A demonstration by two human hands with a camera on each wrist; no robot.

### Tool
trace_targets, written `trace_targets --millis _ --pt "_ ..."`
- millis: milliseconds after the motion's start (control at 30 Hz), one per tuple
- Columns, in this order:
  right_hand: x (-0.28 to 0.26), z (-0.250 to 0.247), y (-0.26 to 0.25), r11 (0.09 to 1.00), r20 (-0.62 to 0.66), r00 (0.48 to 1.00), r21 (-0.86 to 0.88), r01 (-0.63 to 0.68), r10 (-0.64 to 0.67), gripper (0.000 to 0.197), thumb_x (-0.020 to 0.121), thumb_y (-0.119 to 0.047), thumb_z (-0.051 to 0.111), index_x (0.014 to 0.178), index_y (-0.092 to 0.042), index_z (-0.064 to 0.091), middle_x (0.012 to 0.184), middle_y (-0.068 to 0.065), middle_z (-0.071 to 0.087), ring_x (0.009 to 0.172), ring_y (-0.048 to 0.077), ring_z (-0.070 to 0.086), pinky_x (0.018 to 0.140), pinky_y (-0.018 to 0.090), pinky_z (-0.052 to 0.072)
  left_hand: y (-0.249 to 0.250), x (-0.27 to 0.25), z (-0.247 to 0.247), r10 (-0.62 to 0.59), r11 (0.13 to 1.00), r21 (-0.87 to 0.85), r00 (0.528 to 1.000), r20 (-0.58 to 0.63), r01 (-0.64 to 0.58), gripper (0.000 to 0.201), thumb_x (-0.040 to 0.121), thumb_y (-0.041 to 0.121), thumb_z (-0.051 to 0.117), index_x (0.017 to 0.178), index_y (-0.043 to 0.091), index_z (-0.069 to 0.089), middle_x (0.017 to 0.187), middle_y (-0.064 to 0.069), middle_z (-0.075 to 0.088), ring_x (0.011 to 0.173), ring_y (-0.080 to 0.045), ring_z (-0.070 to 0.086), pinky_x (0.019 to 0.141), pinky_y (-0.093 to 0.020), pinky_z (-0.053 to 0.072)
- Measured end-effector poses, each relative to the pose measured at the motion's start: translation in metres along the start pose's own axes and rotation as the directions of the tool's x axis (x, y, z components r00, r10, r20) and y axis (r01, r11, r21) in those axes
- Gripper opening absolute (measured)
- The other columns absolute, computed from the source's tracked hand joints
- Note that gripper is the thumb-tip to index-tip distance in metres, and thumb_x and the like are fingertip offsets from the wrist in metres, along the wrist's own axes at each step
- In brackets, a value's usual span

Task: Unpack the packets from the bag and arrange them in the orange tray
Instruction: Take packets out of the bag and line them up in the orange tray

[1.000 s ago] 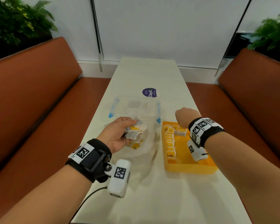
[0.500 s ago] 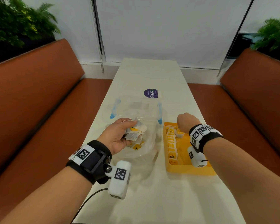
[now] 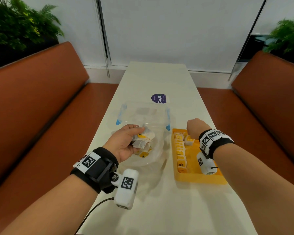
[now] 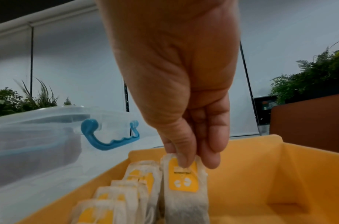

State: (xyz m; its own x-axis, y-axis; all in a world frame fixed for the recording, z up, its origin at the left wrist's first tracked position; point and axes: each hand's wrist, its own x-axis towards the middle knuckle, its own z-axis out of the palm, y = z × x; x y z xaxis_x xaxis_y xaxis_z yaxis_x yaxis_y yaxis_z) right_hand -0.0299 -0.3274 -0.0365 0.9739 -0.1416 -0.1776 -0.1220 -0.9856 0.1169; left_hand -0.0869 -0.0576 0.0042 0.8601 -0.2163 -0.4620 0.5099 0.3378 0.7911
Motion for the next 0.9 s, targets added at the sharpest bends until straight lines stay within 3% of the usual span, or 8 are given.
trace_targets --millis 433,567,700,800,900 --pt "0.003 0.001 -0.007 0.999 -0.012 1.0 0.047 0.002 -0.002 0.016 0.087 0.002 0.051 0.097 -0.002 0.063 0.084 0.011 0.057 0.073 0.025 0.054 0.067 0.027 0.047 0.001 -0.002 0.001 -0.014 1.0 -0.028 1.0 -0.007 0.014 0.024 0.085 0.006 0.068 0.107 0.006 0.057 0.109 -0.023 0.064 0.084 -0.034 0.066 0.049 -0.034 0.056" --pt "0.003 -0.001 -0.002 0.993 -0.034 0.999 0.114 0.013 -0.009 0.019 0.086 0.003 0.051 0.099 -0.002 0.065 0.099 0.016 0.066 0.088 0.029 0.064 0.072 0.03 0.051 0.001 -0.001 0.0 -0.017 0.999 -0.029 1.0 0.0 0.017 0.022 0.085 0.006 0.068 0.104 0.006 0.056 0.108 -0.024 0.063 0.084 -0.035 0.065 0.048 -0.034 0.056" --pt "-0.004 -0.015 -0.007 0.979 -0.112 0.993 0.196 0.048 -0.026 0.017 0.082 -0.003 0.055 0.096 -0.006 0.066 0.098 0.014 0.066 0.088 0.03 0.064 0.079 0.035 0.056 0.0 0.0 0.0 -0.014 0.999 -0.031 1.0 -0.002 0.014 0.02 0.086 0.007 0.067 0.102 0.006 0.055 0.105 -0.024 0.064 0.082 -0.035 0.066 0.046 -0.033 0.055" --pt "-0.016 -0.038 -0.027 0.909 -0.24 0.966 0.373 0.185 -0.098 0.01 0.082 -0.015 0.064 0.087 -0.009 0.07 0.09 0.008 0.07 0.086 0.025 0.065 0.077 0.031 0.053 0.0 0.0 0.001 -0.012 0.999 -0.033 1.0 0.004 0.012 0.019 0.087 0.01 0.067 0.101 0.006 0.055 0.108 -0.025 0.064 0.086 -0.036 0.066 0.046 -0.032 0.054" --pt "-0.041 -0.063 -0.057 0.665 -0.15 0.953 0.688 0.291 -0.263 0.024 0.087 -0.026 0.066 0.104 -0.01 0.067 0.09 0.005 0.069 0.082 0.019 0.068 0.077 0.03 0.055 0.0 0.0 0.003 -0.002 0.999 -0.032 1.0 0.016 0.003 0.02 0.088 0.012 0.067 0.104 0.007 0.055 0.108 -0.025 0.065 0.09 -0.036 0.066 0.047 -0.032 0.055"
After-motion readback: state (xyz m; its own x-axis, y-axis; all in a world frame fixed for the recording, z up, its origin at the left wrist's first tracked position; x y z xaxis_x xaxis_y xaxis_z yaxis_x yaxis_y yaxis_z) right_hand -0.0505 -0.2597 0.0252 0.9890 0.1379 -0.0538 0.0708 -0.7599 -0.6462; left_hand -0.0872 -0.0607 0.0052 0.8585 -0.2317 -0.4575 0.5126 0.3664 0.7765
